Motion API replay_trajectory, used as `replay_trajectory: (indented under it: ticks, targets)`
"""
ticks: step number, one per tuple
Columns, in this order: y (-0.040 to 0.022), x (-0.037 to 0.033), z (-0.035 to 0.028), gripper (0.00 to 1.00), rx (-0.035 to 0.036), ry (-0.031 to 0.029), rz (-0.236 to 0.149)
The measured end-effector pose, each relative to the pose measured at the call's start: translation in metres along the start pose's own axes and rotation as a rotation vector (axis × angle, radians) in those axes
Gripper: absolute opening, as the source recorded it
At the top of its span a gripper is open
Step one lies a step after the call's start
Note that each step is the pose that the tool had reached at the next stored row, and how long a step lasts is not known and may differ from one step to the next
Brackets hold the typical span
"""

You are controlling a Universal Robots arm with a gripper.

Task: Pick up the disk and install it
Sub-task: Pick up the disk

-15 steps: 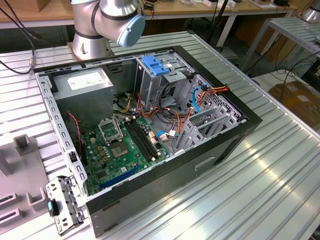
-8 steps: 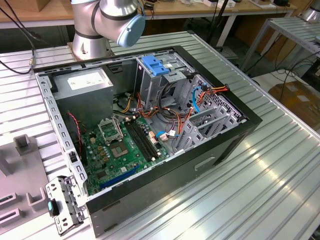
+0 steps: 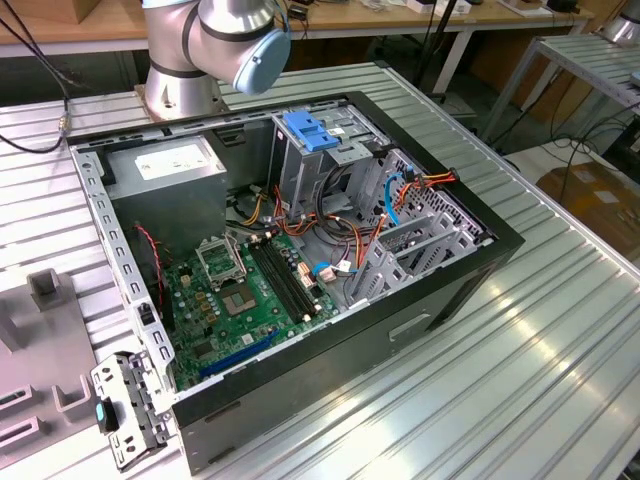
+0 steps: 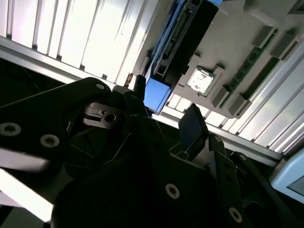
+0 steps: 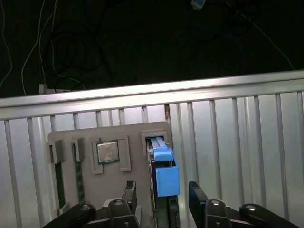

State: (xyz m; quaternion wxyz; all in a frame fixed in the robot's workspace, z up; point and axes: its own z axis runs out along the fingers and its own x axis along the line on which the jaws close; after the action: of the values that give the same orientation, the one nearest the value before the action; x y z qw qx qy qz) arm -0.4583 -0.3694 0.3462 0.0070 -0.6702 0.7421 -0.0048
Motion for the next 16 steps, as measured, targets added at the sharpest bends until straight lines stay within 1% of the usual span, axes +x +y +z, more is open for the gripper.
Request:
replay_trajectory:
  ticks: [2, 3, 5, 9, 13, 16]
  targets:
    - [0.0026, -0.0008, 0.0089, 0.56, -0.0005, 0.0019, 0.003]
    - [0.0031, -0.0019, 0.0117, 0.56, -0.0016, 0.0027, 0.005]
    - [0.0035, -0.0024, 0.0154, 0.56, -0.0032, 0.0033, 0.008]
    - [0.005, -0.0025, 0.0278, 0.56, -0.0044, 0.0033, 0.008]
    - [0.0064, -0.003, 0.0353, 0.56, -0.0044, 0.0034, 0.009]
    - [0.0076, -0.0063, 0.0511, 0.56, -0.0061, 0.0038, 0.01]
